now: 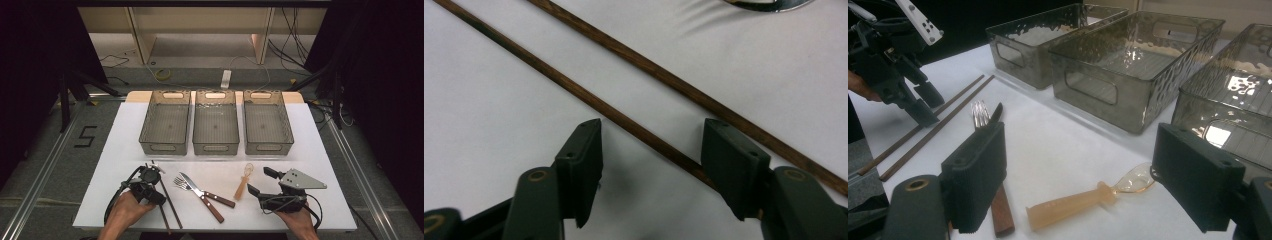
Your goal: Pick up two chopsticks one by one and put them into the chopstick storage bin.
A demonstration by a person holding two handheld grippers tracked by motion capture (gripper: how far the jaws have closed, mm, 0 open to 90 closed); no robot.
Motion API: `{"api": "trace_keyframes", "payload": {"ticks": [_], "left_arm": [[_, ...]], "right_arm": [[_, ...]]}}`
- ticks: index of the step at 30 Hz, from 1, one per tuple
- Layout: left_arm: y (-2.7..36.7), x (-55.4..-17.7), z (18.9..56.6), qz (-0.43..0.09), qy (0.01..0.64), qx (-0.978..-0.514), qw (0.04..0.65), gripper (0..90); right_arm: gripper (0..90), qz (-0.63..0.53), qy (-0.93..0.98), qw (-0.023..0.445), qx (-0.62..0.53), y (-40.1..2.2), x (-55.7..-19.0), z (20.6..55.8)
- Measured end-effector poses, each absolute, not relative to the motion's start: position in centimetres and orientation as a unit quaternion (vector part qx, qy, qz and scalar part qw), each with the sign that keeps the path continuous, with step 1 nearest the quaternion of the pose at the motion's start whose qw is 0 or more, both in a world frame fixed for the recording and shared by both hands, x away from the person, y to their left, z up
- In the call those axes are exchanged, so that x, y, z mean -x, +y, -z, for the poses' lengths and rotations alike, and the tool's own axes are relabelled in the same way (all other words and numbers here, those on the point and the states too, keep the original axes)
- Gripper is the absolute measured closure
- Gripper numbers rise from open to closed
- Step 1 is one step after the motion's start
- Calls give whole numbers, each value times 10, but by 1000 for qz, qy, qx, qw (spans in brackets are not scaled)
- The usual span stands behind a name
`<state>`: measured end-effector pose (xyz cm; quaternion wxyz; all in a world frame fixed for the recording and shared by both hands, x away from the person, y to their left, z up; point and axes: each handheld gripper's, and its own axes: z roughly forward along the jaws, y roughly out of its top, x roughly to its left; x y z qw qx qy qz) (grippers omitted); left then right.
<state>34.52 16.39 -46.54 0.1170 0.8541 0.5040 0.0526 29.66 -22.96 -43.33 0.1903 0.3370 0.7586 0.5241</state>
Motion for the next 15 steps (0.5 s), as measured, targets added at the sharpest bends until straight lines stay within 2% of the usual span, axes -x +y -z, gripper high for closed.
{"api": "trace_keyframes", "payload": {"ticks": [7,15], "left_arm": [[167,-346,464,-52,497,-859,111,499],[174,-347,463,-45,502,-856,113,638]], "right_arm": [[226,-522,760,191,-337,-230,-296,433],[229,-523,759,194,-335,-230,-296,432]]}}
